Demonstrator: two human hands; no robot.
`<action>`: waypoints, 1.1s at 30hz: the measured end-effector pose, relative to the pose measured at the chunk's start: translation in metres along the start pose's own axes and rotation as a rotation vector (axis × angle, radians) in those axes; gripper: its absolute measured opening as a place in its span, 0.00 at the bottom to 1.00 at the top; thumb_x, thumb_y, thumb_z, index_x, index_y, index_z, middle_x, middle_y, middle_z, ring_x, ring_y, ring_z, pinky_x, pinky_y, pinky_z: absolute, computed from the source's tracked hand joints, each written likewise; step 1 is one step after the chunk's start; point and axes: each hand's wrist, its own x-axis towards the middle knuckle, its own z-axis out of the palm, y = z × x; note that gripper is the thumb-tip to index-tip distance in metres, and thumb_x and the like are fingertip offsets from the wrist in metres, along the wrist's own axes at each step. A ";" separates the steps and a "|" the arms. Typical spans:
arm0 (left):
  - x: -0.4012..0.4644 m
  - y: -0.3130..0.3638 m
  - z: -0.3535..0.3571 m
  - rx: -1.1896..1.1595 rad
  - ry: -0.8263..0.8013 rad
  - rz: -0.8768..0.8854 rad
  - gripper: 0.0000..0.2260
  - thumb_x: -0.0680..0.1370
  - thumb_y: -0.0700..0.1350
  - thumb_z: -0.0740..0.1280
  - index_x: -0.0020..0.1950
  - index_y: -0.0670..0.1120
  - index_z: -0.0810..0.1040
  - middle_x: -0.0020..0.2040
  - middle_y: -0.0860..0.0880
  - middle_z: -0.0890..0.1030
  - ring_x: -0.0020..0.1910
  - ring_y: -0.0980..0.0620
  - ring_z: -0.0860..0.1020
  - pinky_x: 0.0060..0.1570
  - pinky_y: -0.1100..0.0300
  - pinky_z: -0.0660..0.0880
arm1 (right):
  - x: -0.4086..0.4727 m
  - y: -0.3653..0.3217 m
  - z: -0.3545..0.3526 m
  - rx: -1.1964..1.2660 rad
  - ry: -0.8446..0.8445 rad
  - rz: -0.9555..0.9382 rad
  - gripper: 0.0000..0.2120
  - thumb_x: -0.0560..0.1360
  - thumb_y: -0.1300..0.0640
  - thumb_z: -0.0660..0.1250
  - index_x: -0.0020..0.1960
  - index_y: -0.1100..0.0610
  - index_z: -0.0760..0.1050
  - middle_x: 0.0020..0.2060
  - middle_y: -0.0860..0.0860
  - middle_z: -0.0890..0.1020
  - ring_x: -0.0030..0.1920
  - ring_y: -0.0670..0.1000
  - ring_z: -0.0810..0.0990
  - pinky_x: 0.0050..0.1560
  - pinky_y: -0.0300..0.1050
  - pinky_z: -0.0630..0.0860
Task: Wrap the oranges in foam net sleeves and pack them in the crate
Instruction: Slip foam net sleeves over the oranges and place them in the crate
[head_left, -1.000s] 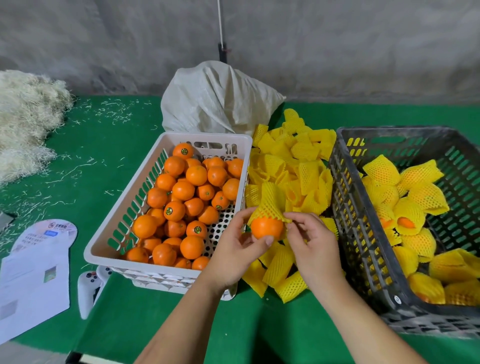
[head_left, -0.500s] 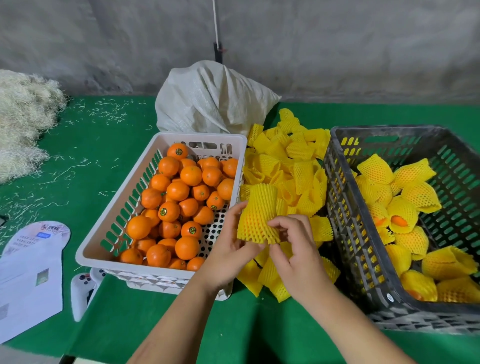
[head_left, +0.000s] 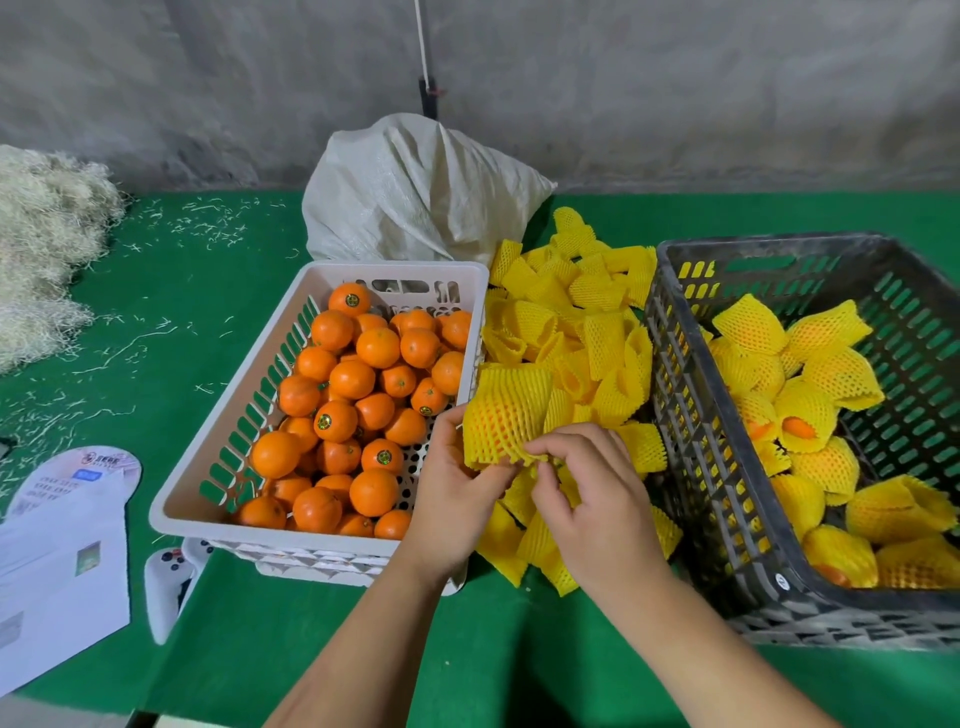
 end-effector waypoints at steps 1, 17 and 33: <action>0.001 -0.002 0.000 0.018 -0.006 0.005 0.24 0.72 0.46 0.74 0.66 0.50 0.73 0.50 0.54 0.84 0.46 0.56 0.83 0.44 0.60 0.79 | -0.001 0.001 -0.001 -0.003 0.000 -0.021 0.09 0.79 0.60 0.64 0.55 0.59 0.81 0.51 0.51 0.80 0.53 0.53 0.79 0.51 0.50 0.78; 0.005 -0.002 -0.008 0.180 -0.091 0.023 0.33 0.74 0.43 0.82 0.76 0.51 0.72 0.66 0.54 0.82 0.65 0.53 0.81 0.64 0.48 0.80 | -0.013 0.014 0.010 0.142 -0.138 0.233 0.26 0.69 0.74 0.72 0.58 0.51 0.72 0.59 0.46 0.69 0.58 0.42 0.73 0.56 0.33 0.73; 0.000 -0.016 0.029 0.493 -0.137 0.114 0.28 0.75 0.44 0.78 0.71 0.58 0.70 0.56 0.65 0.78 0.55 0.67 0.78 0.50 0.65 0.76 | 0.002 0.012 -0.006 0.648 -0.133 0.807 0.45 0.69 0.53 0.81 0.77 0.43 0.59 0.66 0.44 0.76 0.60 0.41 0.79 0.56 0.39 0.80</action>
